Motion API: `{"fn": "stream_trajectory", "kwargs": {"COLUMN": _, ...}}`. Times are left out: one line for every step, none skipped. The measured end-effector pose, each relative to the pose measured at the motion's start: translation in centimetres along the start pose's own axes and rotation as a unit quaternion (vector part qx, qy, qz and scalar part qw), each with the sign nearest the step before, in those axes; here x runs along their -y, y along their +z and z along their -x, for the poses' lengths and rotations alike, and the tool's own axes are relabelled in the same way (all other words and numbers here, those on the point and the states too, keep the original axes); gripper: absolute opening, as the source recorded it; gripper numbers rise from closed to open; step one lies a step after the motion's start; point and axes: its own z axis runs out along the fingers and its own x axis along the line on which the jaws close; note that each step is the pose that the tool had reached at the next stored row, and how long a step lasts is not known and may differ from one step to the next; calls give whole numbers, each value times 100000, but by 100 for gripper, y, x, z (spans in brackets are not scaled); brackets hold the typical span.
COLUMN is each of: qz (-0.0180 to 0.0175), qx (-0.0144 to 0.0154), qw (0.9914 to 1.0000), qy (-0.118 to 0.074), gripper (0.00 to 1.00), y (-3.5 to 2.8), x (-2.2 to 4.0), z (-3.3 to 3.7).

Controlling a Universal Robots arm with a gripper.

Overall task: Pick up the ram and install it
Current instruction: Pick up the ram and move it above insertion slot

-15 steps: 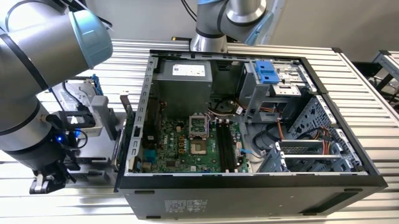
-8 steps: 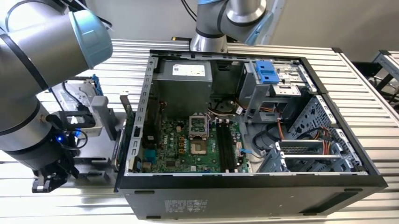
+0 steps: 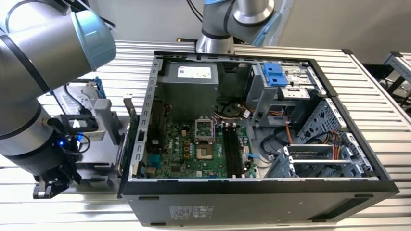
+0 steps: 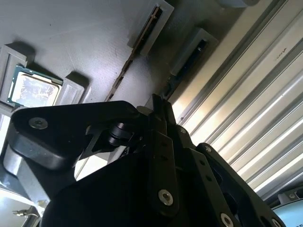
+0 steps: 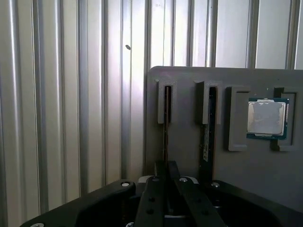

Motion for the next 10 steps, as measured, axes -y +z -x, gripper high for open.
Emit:
{"fn": "stream_trajectory", "kwargs": {"qz": 4, "qx": -3, "qw": 100000, "qy": 1, "gripper": 0, "y": -5, "x": 0, "z": 0}}
{"fn": "stream_trajectory", "kwargs": {"qz": 2, "qx": 0, "qw": 100000, "qy": 1, "gripper": 0, "y": -23, "x": 0, "z": 1}}
{"fn": "stream_trajectory", "kwargs": {"qz": -2, "qx": 2, "qw": 100000, "qy": 1, "gripper": 0, "y": -58, "x": -1, "z": 2}}
{"fn": "stream_trajectory", "kwargs": {"qz": -1, "qx": -1, "qw": 100000, "qy": 3, "gripper": 0, "y": -146, "x": -2, "z": 5}}
{"fn": "stream_trajectory", "kwargs": {"qz": 1, "qx": 0, "qw": 100000, "qy": 2, "gripper": 0, "y": -192, "x": -2, "z": 6}}
{"fn": "stream_trajectory", "kwargs": {"qz": 3, "qx": -5, "qw": 100000, "qy": 4, "gripper": 0, "y": -237, "x": -3, "z": 8}}
{"fn": "stream_trajectory", "kwargs": {"qz": 6, "qx": -6, "qw": 100000, "qy": 3, "gripper": 0, "y": -280, "x": -3, "z": 9}}
{"fn": "stream_trajectory", "kwargs": {"qz": 2, "qx": -7, "qw": 100000, "qy": -2, "gripper": 0, "y": -322, "x": -3, "z": 10}}
{"fn": "stream_trajectory", "kwargs": {"qz": -2, "qx": -28, "qw": 100000, "qy": -7, "gripper": 0, "y": -353, "x": -3, "z": 13}}
{"fn": "stream_trajectory", "kwargs": {"qz": 2, "qx": -58, "qw": 100000, "qy": -7, "gripper": 0, "y": -383, "x": -3, "z": 15}}
